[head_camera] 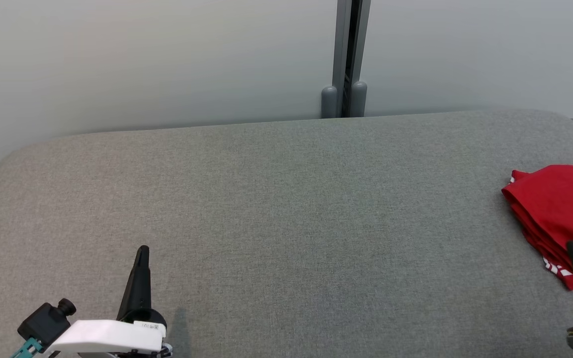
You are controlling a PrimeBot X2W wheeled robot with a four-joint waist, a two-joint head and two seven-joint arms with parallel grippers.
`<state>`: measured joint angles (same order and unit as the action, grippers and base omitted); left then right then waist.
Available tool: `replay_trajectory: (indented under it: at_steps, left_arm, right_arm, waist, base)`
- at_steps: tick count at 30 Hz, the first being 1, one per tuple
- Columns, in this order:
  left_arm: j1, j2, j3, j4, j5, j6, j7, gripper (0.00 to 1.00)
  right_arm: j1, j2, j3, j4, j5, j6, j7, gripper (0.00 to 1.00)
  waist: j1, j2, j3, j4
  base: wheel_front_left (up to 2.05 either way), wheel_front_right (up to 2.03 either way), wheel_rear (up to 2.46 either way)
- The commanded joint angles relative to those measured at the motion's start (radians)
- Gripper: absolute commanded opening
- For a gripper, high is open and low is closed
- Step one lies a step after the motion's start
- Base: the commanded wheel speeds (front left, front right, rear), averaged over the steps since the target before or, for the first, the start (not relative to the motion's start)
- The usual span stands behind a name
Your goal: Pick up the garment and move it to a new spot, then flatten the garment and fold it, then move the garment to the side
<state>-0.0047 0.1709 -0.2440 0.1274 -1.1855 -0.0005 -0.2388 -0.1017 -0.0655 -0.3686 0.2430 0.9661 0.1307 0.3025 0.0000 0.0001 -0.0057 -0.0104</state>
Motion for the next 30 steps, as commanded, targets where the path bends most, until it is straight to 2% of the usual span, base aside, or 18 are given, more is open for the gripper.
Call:
replay_trajectory:
  at_steps: [1,30]
  left_arm:
    - [-0.029,0.0,0.003,-0.003,-0.029,-0.013,-0.006,0.0]
    - [-0.06,-0.06,-0.001,0.037,-0.242,-0.074,-0.016,0.0]
  right_arm:
    - [-0.031,-0.014,-0.014,0.001,0.038,0.0,0.016,0.0]
    - [-0.088,-0.031,-0.092,0.079,0.31,0.0,0.134,0.0]
  waist:
    - [0.0,-0.0001,0.0,0.0]
    - [0.0,-0.0001,0.006,0.005]
  base:
    - [0.0,0.0,0.0]
    - [0.0,0.0,0.0]
